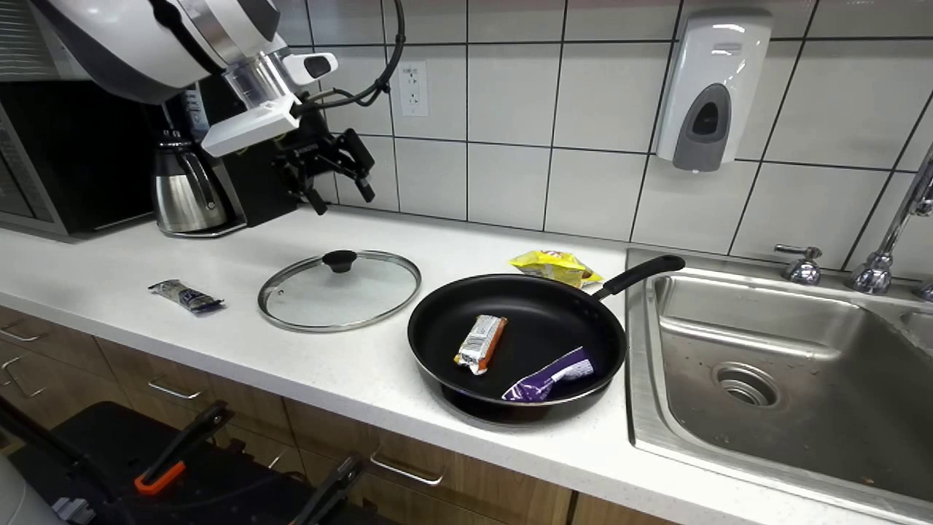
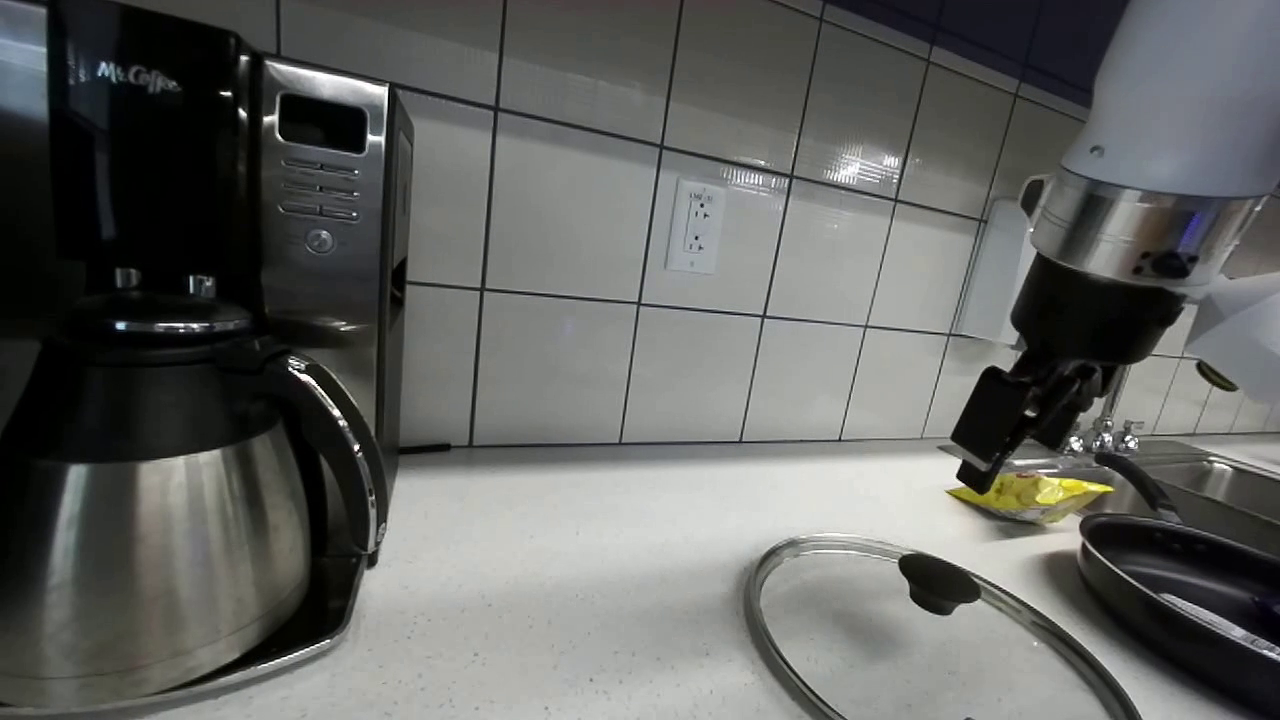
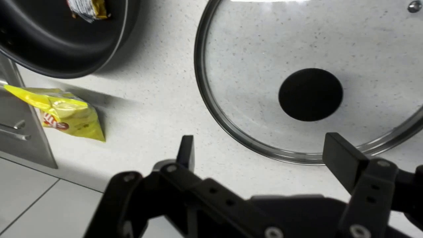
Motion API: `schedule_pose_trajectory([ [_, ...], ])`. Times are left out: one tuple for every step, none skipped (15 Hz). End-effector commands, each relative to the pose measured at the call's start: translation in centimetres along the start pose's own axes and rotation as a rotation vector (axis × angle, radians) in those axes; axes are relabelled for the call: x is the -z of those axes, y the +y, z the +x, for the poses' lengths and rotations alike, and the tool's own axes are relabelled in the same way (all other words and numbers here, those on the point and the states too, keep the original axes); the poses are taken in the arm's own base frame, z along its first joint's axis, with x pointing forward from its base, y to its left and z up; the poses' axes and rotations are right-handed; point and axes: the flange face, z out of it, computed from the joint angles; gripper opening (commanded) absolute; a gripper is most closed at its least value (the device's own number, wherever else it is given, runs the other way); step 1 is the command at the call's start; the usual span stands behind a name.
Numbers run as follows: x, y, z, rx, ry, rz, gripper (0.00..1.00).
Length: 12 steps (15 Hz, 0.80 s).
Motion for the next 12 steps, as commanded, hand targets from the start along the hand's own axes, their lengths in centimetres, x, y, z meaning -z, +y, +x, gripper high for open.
schedule_pose_trajectory([
  [1.1,-2.8,2.2,0.106,0.024,0.037,1.00],
  [1.3,-3.4,2.5,0.135,0.037,0.051,1.00],
  [1.3,-4.3,2.8,0.181,0.051,0.075,1.00],
  [1.3,-5.2,3.0,0.225,0.064,0.097,1.00],
  [1.1,-6.1,3.1,0.274,0.071,0.116,1.00],
  [0.9,-6.9,3.2,0.321,0.082,0.131,1.00],
  [0.6,-7.8,3.2,0.378,0.092,0.146,1.00],
  [0.3,-8.4,3.2,0.422,0.107,0.160,1.00],
  [0.2,-9.2,3.2,0.456,0.119,0.176,1.00],
  [0.0,-9.7,3.1,0.486,0.127,0.188,1.00],
  [0.1,-10.3,3.1,0.516,0.149,0.207,1.00],
  [0.1,-10.9,2.9,0.547,0.154,0.221,1.00],
])
